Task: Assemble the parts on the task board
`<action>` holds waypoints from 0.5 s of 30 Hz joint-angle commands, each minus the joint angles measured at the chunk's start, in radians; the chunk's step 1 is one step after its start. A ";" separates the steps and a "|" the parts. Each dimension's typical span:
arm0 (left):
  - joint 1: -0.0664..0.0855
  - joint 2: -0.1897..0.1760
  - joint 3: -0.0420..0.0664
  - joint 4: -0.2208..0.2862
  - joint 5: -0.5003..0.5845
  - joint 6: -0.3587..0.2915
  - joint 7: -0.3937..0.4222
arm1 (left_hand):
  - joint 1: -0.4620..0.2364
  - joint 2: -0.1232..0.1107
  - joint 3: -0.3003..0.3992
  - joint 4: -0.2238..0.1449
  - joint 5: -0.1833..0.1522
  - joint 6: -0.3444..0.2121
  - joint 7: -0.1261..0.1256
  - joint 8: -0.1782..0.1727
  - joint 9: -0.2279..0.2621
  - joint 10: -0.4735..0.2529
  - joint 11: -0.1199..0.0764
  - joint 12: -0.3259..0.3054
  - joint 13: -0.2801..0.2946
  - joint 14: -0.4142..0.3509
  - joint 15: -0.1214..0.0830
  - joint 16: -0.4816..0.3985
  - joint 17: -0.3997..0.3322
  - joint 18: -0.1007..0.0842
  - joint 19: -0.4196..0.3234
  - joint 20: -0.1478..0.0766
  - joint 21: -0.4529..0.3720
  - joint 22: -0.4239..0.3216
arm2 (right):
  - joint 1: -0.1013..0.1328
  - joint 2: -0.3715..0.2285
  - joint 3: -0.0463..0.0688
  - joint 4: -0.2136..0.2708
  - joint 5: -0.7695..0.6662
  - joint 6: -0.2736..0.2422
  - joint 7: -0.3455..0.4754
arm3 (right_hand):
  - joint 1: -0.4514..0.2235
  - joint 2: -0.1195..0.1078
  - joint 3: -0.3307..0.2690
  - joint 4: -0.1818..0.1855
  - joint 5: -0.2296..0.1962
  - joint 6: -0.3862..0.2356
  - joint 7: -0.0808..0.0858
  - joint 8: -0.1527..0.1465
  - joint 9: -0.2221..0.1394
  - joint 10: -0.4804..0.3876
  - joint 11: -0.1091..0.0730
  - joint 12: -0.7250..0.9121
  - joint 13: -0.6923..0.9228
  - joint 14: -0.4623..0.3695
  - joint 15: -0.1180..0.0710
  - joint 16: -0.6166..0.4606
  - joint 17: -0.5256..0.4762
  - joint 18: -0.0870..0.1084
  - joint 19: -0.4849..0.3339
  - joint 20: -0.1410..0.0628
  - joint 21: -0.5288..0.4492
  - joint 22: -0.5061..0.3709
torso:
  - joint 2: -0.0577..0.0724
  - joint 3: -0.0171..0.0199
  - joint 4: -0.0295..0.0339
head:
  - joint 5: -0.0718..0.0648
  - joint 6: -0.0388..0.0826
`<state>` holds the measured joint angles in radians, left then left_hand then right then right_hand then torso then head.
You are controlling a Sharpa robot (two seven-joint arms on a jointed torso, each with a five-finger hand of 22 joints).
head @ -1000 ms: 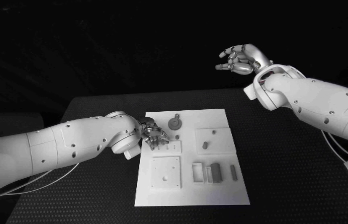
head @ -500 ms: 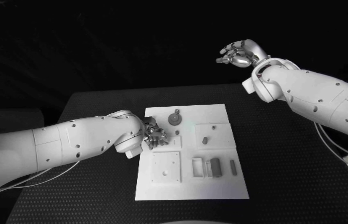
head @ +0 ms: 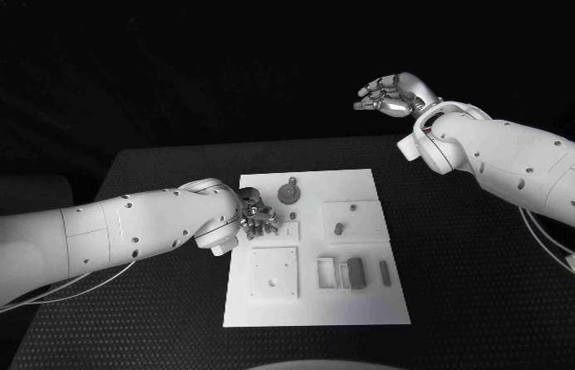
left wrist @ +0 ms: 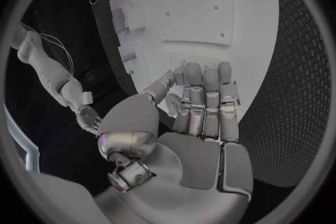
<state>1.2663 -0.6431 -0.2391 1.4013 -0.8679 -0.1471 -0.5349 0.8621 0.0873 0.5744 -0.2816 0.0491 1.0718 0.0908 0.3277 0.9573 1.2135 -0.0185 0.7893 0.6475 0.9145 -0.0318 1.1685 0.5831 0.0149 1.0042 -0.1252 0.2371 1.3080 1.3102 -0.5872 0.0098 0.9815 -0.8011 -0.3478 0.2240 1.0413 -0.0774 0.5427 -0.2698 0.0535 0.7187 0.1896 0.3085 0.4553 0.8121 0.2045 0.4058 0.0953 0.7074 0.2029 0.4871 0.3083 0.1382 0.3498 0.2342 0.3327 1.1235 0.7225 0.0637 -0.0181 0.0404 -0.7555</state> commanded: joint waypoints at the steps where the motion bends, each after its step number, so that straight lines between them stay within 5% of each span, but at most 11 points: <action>1: -0.001 0.008 0.000 -0.003 -0.012 -0.015 0.001 | 0.005 0.007 0.005 -0.001 0.002 0.066 -0.060 -0.002 0.093 0.016 -0.050 0.006 -0.001 0.005 -0.001 0.003 -0.002 -0.015 0.007 -0.002 0.004 0.021 | -0.008 0.001 -0.002 0.002 0.013 0.034 0.006 | 0.001 0.011 0.001 0.005 -0.003 -0.007 0.036 0.006 -0.003 0.012 -0.001 -0.013 -0.009 0.009 0.004 -0.008 -0.004 -0.005 0.006 0.000 -0.007 0.000 | 0.000 -0.0001 0.0003 | -0.005 0.003; 15: -0.002 0.014 0.000 -0.007 -0.023 -0.001 -0.003 | 0.005 0.006 0.007 -0.002 0.002 0.068 -0.061 -0.004 0.094 0.018 -0.051 0.006 -0.003 0.007 -0.001 0.003 -0.003 -0.015 0.008 -0.002 0.005 0.021 | -0.025 -0.002 -0.010 0.011 0.013 0.021 0.004 | -0.007 0.012 -0.003 0.016 -0.003 -0.010 0.041 0.007 -0.009 0.032 -0.002 -0.037 -0.024 0.023 0.005 -0.018 -0.009 -0.001 0.019 0.000 -0.017 -0.002 | 0.000 -0.0008 0.0010 | -0.003 0.006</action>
<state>1.2648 -0.6318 -0.2396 1.3932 -0.8778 -0.1507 -0.5375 0.8624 0.0875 0.5744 -0.2816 0.0489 1.0736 0.0888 0.3182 0.9936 1.2148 -0.0199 0.7892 0.6456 0.9145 -0.0319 1.1685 0.5810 0.0149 1.0043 -0.1251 0.2371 1.3080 1.2847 -0.5887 -0.0004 0.9889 -0.7907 -0.3390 0.2200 1.0361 -0.0723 0.5397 -0.2592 0.0535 0.7154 0.1929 0.3119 0.4468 0.8384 0.2017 0.3751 0.0725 0.7226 0.2090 0.4740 0.3009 0.1383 0.3612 0.2340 0.3193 1.1234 0.7223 0.0631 -0.0174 0.0369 -0.7486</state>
